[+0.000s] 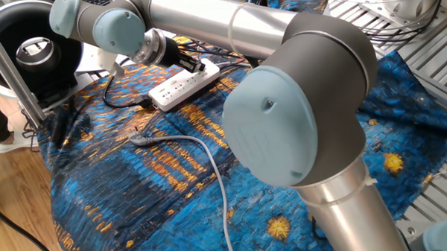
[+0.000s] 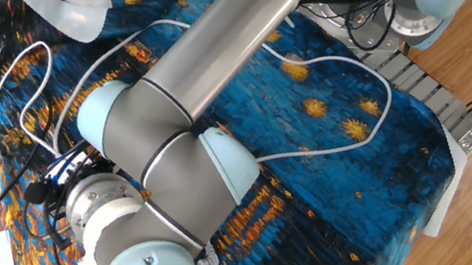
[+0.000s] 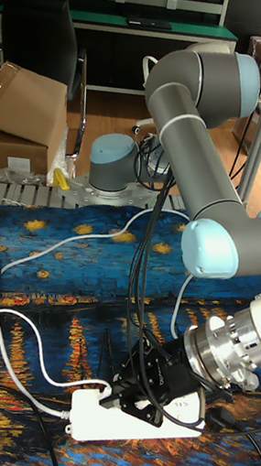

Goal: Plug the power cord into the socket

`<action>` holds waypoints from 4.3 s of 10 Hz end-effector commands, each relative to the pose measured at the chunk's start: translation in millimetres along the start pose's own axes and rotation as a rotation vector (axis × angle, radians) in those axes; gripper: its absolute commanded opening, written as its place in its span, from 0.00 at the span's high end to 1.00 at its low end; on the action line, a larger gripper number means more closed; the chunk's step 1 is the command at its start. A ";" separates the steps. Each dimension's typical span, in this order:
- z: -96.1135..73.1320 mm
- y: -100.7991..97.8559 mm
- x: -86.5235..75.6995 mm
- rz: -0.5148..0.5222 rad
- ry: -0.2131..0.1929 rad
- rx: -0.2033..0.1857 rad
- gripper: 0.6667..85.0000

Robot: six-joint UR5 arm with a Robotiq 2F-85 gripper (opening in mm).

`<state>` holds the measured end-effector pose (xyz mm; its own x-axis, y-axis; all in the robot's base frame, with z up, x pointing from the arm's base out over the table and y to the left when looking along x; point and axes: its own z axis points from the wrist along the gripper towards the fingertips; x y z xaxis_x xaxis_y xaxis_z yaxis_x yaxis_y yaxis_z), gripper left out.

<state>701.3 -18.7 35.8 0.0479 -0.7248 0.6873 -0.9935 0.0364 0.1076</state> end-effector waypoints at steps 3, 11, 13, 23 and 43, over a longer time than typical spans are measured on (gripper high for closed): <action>-12.2 4.6 -3.9 0.035 -0.013 -0.011 0.99; -25.0 4.5 33.4 -0.074 -0.144 0.000 0.53; -44.5 6.6 54.9 -0.088 -0.164 0.035 0.57; -45.5 -15.2 9.0 -0.049 -0.597 0.209 0.58; 0.7 1.9 21.3 -0.023 -0.705 0.170 0.67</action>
<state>700.3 -30.4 51.1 0.0495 -0.9969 0.0611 -0.9979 -0.0519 -0.0378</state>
